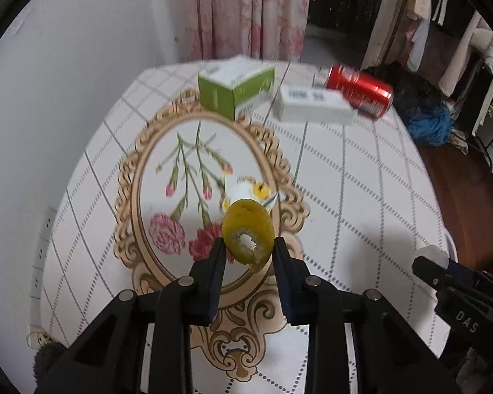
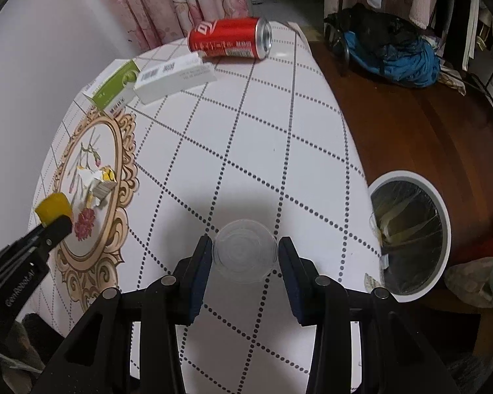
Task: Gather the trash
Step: 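Grasp the clear plastic cup with the right tool while the left tool grasps the lemon peel, then carry the cup and lemon peel over the bin and release them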
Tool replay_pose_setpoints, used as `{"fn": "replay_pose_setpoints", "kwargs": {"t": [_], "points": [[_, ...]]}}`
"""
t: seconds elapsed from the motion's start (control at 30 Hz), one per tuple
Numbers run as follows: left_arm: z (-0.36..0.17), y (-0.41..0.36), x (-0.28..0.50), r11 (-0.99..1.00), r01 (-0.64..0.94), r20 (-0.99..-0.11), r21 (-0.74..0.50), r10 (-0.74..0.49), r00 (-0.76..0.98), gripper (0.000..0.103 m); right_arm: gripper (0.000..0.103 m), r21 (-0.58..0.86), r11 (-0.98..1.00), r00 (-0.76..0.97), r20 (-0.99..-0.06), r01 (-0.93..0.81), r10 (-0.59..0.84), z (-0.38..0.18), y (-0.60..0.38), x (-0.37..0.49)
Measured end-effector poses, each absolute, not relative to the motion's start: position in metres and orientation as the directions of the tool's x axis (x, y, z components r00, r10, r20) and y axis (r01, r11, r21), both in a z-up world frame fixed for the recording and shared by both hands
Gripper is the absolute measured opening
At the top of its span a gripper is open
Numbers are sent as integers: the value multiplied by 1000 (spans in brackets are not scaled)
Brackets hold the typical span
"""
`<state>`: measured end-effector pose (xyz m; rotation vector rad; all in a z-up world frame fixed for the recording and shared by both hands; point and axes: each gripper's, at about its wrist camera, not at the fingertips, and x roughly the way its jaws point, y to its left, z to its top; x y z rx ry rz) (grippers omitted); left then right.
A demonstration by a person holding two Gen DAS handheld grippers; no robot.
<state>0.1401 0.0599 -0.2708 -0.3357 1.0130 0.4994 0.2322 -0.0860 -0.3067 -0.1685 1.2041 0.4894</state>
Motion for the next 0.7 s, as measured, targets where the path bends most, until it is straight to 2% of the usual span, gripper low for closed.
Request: {"fn": "replay_pose_setpoints", "kwargs": {"t": [0.47, 0.7], "points": [[-182, 12, 164, 904, -422, -768, -73, 219, 602, 25, 43, 163, 889, 420, -835, -428, 355, -221, -132, 241], [-168, -42, 207, 943, -321, -751, -84, 152, 643, 25, 43, 172, 927, 490, -808, -334, 327, -197, -206, 268]]}}
